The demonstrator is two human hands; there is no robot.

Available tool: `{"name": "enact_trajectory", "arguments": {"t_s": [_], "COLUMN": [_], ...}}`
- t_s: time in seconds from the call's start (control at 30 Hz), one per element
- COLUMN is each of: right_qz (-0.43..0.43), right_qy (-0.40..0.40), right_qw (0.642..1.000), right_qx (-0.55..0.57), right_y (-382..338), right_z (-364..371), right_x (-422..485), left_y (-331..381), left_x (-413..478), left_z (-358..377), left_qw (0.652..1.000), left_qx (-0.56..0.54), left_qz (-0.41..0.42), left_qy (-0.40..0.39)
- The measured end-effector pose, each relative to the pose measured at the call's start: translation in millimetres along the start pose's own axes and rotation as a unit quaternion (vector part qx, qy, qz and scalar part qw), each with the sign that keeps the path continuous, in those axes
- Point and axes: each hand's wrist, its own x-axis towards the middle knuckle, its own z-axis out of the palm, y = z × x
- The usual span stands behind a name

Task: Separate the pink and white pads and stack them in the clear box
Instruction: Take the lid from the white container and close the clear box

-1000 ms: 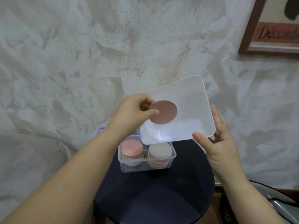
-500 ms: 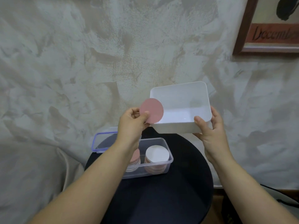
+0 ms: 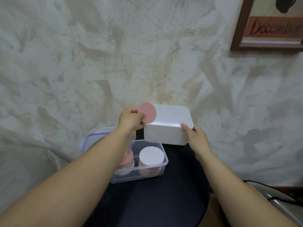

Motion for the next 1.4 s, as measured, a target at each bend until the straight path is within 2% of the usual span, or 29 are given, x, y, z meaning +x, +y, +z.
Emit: {"name": "enact_trajectory", "arguments": {"t_s": [0.27,0.47,0.6,0.67,0.73,0.83,0.97,1.07,1.17,1.27,1.4], "right_qz": [-0.001,0.012,-0.018,-0.071,-0.086,-0.081,-0.073,-0.066,-0.108,-0.142,-0.204], "right_qy": [0.002,-0.046,0.016,0.026,-0.008,-0.086,-0.141,-0.147,-0.124,-0.104,-0.081], "right_qw": [1.0,0.996,0.988,0.99,0.995,0.993,0.987,0.986,0.979,0.972,0.957], "right_qx": [-0.02,-0.08,-0.151,-0.118,-0.056,0.009,0.013,-0.035,-0.118,-0.154,-0.192], "right_y": [23.5,20.2,3.1,-6.4,-12.7,-18.5,-16.5,-5.8,0.3,6.8,13.4], "right_z": [8.7,0.6,-5.2,-6.0,-4.2,-0.1,8.5,16.5,23.3,29.0,36.8], "right_x": [8.8,6.0,-26.6,-56.9,-89.2,-134.8,-171.1,-180.2,-182.9,-185.8,-193.1], "left_y": [-12.3,-7.9,5.8,5.8,-3.2,-28.6,-64.4,-80.6,-91.1,-100.3,-113.1], "left_x": [9.3,1.2,-34.7,-65.9,-100.9,-147.9,-180.4,-186.0,-187.1,-189.4,-194.9], "left_z": [-9.6,-15.7,-34.8,-45.8,-55.7,-67.0,-76.4,-81.3,-84.6,-87.3,-88.2], "left_qw": [1.0,0.995,0.995,0.995,0.995,0.994,0.98,0.966,0.96,0.949,0.9], "left_qx": [-0.022,-0.098,-0.098,-0.086,-0.073,-0.011,0.118,0.17,0.197,0.226,0.346], "left_qz": [-0.014,-0.019,0.025,0.04,0.049,0.071,0.116,0.157,0.181,0.206,0.253], "left_qy": [-0.008,0.026,0.015,-0.014,-0.047,-0.087,-0.115,-0.112,-0.087,-0.073,-0.076]}}
